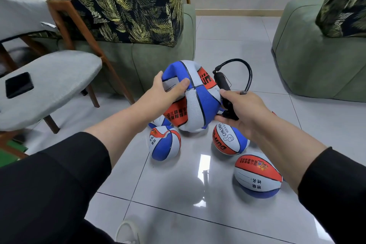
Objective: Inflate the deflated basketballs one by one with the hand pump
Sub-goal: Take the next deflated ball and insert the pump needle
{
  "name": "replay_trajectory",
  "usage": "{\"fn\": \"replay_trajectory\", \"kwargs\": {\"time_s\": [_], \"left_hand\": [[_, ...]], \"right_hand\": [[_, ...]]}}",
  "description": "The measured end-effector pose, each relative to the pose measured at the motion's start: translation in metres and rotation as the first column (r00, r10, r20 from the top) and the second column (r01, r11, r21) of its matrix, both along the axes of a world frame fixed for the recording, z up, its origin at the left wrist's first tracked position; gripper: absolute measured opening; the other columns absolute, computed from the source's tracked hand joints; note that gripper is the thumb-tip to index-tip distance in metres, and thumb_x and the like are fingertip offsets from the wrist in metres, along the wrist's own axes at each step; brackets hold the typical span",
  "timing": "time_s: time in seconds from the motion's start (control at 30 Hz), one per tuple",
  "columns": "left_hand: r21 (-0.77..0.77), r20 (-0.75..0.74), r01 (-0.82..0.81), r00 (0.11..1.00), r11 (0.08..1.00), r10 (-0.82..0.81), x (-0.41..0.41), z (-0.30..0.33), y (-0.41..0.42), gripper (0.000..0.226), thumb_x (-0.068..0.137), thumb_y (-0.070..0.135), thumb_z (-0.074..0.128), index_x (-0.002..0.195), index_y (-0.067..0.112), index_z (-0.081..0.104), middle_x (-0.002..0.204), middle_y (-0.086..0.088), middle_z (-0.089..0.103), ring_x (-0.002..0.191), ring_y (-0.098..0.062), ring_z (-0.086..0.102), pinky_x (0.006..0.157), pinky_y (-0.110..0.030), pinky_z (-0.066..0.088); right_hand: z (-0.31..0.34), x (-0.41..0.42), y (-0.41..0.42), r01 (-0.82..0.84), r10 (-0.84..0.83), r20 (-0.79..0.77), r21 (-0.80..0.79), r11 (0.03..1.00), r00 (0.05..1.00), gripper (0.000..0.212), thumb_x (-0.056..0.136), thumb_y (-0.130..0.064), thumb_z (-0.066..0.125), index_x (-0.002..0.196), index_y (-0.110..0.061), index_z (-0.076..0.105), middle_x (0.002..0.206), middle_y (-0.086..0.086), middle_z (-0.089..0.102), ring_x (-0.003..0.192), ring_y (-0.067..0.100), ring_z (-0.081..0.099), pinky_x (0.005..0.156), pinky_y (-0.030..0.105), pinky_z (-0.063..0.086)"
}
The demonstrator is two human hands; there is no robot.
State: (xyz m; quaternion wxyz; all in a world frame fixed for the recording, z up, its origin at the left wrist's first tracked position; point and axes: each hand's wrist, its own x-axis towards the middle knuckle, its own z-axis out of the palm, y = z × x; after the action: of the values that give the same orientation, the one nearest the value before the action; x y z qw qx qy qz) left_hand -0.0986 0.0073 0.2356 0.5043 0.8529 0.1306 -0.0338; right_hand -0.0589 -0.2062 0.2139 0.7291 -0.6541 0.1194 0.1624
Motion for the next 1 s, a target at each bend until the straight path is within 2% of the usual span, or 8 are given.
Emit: {"fn": "replay_trajectory", "kwargs": {"time_s": [0.13,0.2,0.37,0.47,0.6,0.7,0.8,1.0], "left_hand": [[0.018,0.043,0.097,0.994,0.995,-0.098,0.003,-0.005,0.002,0.154,0.050,0.079,0.084,0.159,0.043,-0.019,0.170,0.011,0.018,0.148,-0.014,0.036,0.119,-0.049,0.039],[0.011,0.080,0.112,0.990,0.994,-0.113,0.005,-0.006,0.001,0.161,0.044,0.073,0.090,0.159,0.044,-0.019,0.169,0.010,0.019,0.148,-0.010,0.036,0.121,-0.047,0.037],[-0.022,0.176,-0.057,0.983,0.998,0.060,0.005,-0.003,-0.010,0.123,0.075,0.051,0.087,0.164,0.040,0.003,0.154,0.011,0.033,0.131,-0.008,0.045,0.112,-0.037,0.041],[-0.226,0.041,-0.207,0.974,0.952,0.222,0.003,-0.001,-0.007,0.100,0.081,0.057,0.078,0.160,0.042,0.019,0.143,0.010,0.052,0.120,-0.019,0.060,0.096,-0.045,0.056],[-0.338,-0.140,-0.285,0.958,0.897,0.251,-0.002,0.003,0.000,0.074,0.080,0.068,0.070,0.144,0.039,0.044,0.126,0.006,0.066,0.107,-0.025,0.069,0.070,-0.047,0.063],[-0.397,-0.194,-0.273,0.958,0.876,0.210,-0.002,0.003,0.002,0.062,0.081,0.072,0.067,0.127,0.031,0.066,0.115,-0.004,0.076,0.102,-0.029,0.073,0.071,-0.050,0.063],[-0.431,-0.255,-0.271,0.952,0.861,0.172,-0.003,0.001,0.003,0.054,0.083,0.074,0.064,0.112,0.030,0.076,0.104,-0.008,0.079,0.098,-0.030,0.075,0.071,-0.049,0.063],[-0.527,-0.217,-0.138,0.976,0.838,0.024,-0.003,-0.008,-0.002,0.077,0.079,0.093,0.044,0.134,0.044,0.064,0.130,0.001,0.072,0.116,-0.033,0.070,0.090,-0.065,0.056]], "right_hand": [[0.004,-0.001,0.000,0.018,-0.019,0.025,0.011,1.000,1.000,0.015,0.097,-0.021,0.069,0.092,-0.007,0.065,0.083,0.010,0.056,0.073,0.021,0.061,0.069,0.039,0.064],[0.006,-0.001,0.000,0.017,-0.018,0.038,0.022,1.000,0.999,0.015,0.097,-0.020,0.067,0.089,-0.008,0.063,0.084,0.011,0.056,0.068,0.020,0.061,0.070,0.039,0.064],[0.009,-0.002,0.000,-0.011,0.010,0.063,0.027,1.000,0.998,0.016,0.100,-0.020,0.063,0.090,-0.009,0.057,0.086,0.012,0.055,0.073,0.022,0.060,0.067,0.036,0.063],[0.013,-0.002,0.001,-0.063,0.063,0.088,-0.004,0.998,0.994,0.018,0.102,-0.025,0.060,0.100,-0.008,0.060,0.088,0.012,0.058,0.075,0.026,0.064,0.071,0.041,0.064],[0.014,0.002,-0.001,-0.066,0.081,0.135,-0.110,0.992,0.988,0.033,0.099,-0.036,0.062,0.124,-0.016,0.056,0.097,0.009,0.069,0.074,0.025,0.069,0.075,0.049,0.064],[0.009,0.002,-0.002,-0.031,0.055,0.150,-0.153,0.988,0.987,0.041,0.096,-0.042,0.064,0.129,-0.018,0.054,0.098,0.005,0.070,0.075,0.021,0.067,0.070,0.040,0.063],[0.002,0.002,-0.002,-0.051,0.056,0.108,-0.045,0.998,0.993,0.053,0.089,-0.044,0.076,0.127,-0.014,0.055,0.101,0.010,0.070,0.075,0.021,0.068,0.079,0.047,0.064],[-0.005,0.002,0.001,-0.007,0.004,0.051,0.064,0.998,0.999,0.066,0.082,-0.036,0.086,0.131,-0.009,0.051,0.105,0.015,0.069,0.089,0.030,0.072,0.075,0.048,0.064]]}}
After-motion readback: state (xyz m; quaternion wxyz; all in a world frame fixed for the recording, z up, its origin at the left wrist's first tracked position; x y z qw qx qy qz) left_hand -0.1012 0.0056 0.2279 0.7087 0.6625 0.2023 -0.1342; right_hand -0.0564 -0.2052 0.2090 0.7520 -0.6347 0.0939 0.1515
